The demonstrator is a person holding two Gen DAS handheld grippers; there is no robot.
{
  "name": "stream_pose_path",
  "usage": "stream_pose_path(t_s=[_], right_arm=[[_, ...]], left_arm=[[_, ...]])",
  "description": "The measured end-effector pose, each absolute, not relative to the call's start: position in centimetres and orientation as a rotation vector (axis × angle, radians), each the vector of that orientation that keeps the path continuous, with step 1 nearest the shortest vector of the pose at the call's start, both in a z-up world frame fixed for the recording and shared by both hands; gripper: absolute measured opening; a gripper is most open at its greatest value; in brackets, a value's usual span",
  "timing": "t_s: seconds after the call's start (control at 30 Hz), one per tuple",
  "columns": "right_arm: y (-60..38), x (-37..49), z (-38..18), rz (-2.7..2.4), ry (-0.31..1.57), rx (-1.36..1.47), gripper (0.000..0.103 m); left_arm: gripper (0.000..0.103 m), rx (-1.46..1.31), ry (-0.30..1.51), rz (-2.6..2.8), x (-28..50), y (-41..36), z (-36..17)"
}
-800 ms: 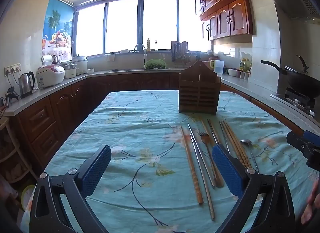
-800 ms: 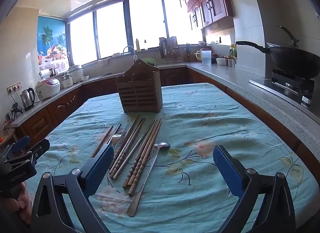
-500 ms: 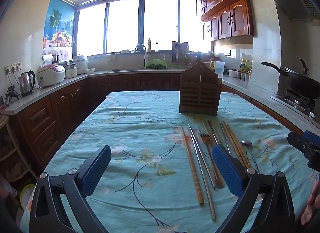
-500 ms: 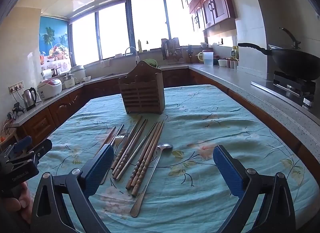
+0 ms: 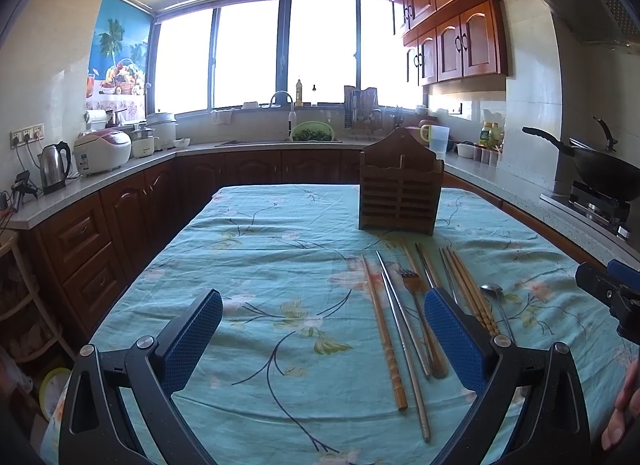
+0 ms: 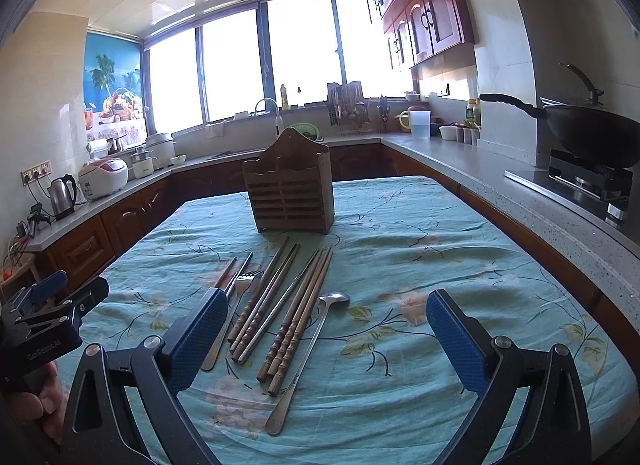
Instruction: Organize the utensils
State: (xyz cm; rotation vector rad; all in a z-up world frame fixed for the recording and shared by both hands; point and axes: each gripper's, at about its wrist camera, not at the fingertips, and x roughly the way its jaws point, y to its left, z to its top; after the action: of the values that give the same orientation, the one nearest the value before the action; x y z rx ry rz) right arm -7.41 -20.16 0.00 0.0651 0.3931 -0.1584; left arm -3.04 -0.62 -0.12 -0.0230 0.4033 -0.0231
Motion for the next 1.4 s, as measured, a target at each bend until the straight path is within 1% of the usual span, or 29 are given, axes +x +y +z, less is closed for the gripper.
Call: stream_pose_path(t_s=[0.07, 0.63, 1.1, 1.2, 1.3, 1.37, 1.4], right_arm=[[-20.2, -7.4, 0.0, -0.158, 0.392, 0.067, 0.101], [-20.3, -7.1, 0.0, -0.148, 0.4, 0.081, 0.101], [-21.6, -5.3, -1.4, -0.141, 0.494, 0.133, 0.101], [-22.0, -4.8, -1.7, -0.127, 0.509, 0.146, 0.1], [-23.0, -3.9, -2.0, -0.105, 0.545, 0.186, 0.1], [-23.5, -3.3, -2.3, -0.092, 0.569, 0.211, 0.098], [-23.8, -2.9, -2.5, -0.085, 0.586, 0.223, 0.094]], left_arm=[[0.102, -0.023, 0.4, -0.022, -3.9, -0.7, -0.3], [0.102, -0.029, 0.405, -0.026, -3.7, -0.6, -0.2], [0.099, -0.07, 0.497, -0.066, -1.4, 0.0, -1.0], [0.096, -0.076, 0.531, -0.097, -0.3, -0.1, -0.9], [0.09, -0.092, 0.576, -0.139, 1.5, -0.3, -0.7], [0.079, -0.114, 0.614, -0.17, 2.9, -0.3, -0.5], [0.076, -0.125, 0.635, -0.188, 3.7, -0.3, -0.5]])
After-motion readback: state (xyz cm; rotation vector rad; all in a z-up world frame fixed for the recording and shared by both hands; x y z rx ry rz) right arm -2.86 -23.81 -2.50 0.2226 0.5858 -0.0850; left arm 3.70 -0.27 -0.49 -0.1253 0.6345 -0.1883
